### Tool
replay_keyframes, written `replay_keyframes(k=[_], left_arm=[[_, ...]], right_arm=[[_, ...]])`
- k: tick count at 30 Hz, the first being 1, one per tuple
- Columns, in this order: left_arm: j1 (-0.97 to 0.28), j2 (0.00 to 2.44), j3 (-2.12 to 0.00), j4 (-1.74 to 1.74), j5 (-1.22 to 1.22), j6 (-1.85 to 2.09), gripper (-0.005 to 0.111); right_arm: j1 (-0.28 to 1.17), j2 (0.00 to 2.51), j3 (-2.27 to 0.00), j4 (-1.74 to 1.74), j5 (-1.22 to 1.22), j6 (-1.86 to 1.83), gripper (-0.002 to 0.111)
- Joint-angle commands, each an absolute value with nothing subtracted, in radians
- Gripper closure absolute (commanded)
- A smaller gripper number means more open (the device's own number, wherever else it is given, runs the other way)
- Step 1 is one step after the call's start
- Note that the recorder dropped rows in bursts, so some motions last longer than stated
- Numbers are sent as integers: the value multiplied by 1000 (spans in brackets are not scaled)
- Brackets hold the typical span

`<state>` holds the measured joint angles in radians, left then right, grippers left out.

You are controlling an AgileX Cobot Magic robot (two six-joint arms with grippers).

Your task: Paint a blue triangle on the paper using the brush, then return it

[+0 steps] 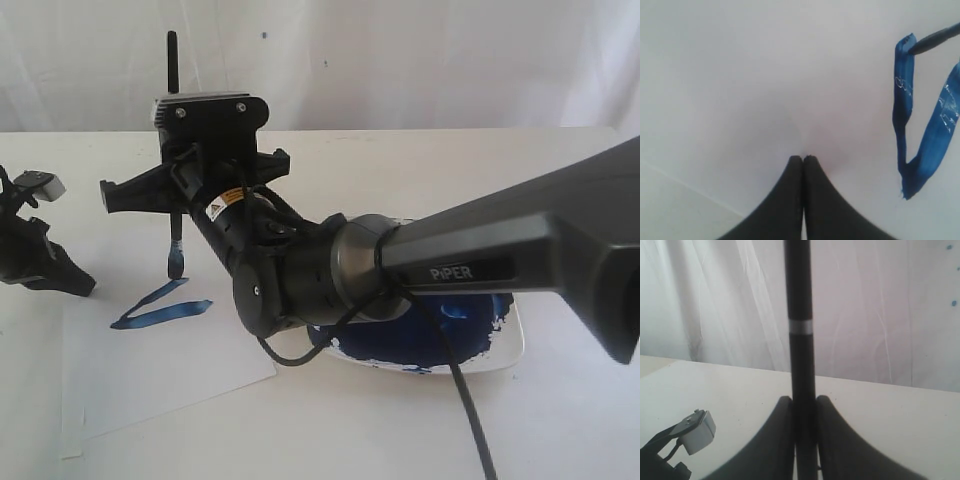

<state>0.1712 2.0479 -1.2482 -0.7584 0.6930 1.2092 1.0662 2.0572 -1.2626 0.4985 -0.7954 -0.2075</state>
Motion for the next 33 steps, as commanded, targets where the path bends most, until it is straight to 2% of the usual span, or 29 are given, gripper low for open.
replay_keyframes(k=[1, 14, 33], left_arm=[[169, 2054, -1246, -736, 706, 1208, 107], [169, 2054, -1246, -736, 706, 1208, 107], [169, 2054, -1246, -736, 706, 1208, 107]], right_arm=[[1066, 2055, -1268, 499, -786, -205, 108], [1066, 2072, -1268, 499, -787, -208, 108], [1066, 2015, -1266, 661, -632, -355, 108]])
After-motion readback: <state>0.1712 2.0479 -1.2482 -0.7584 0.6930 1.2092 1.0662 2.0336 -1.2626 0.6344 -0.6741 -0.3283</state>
